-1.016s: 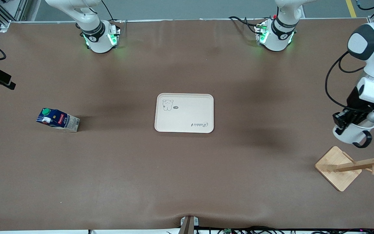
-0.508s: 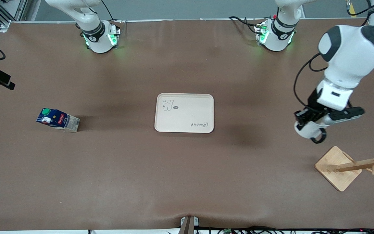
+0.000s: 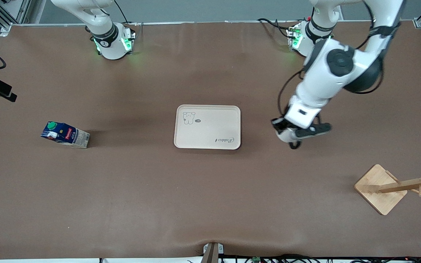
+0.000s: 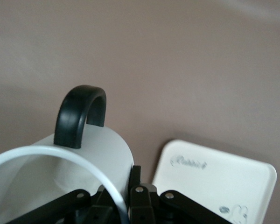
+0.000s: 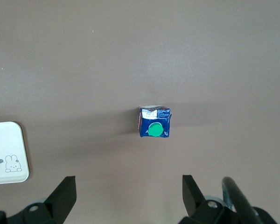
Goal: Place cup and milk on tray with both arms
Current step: 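Lower the mug onto the tray while the right gripper grasps the milk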
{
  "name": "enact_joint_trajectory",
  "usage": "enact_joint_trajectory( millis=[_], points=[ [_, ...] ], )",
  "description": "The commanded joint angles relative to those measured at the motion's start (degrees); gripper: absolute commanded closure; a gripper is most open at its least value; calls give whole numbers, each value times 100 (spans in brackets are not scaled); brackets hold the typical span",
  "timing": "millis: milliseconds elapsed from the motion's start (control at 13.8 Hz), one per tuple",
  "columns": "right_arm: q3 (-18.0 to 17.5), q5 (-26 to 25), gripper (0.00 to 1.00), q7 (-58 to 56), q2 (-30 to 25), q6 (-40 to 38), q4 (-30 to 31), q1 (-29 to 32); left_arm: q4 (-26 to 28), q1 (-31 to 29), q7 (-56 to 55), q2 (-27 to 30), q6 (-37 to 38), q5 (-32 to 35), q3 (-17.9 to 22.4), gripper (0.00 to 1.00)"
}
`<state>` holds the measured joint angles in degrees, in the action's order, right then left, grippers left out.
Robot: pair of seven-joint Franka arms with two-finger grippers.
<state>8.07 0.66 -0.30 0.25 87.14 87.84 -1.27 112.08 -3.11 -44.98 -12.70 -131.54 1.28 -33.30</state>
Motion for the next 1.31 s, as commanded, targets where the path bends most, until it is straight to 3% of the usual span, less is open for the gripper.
enact_joint_trajectory(
  millis=[0,363,726,1089,1234],
  points=[
    [-42,-49,0,21,27,-13,-82,57,-345,547,-878,-583,146,415,17,100],
    [-42,-49,0,30,194,154,-82,48,-608,1382,-1820,-1356,146,996,34,100],
    [-42,-102,0,-14,422,145,-82,30,-1425,2076,-2682,-2306,146,1761,52,100],
    [-60,-58,0,-49,695,145,-161,-22,-1637,3069,-3051,-2729,128,2383,824,100],
    [-69,-31,0,3,765,189,-214,-31,-1637,3124,-3130,-2746,111,2420,896,100]
  ],
)
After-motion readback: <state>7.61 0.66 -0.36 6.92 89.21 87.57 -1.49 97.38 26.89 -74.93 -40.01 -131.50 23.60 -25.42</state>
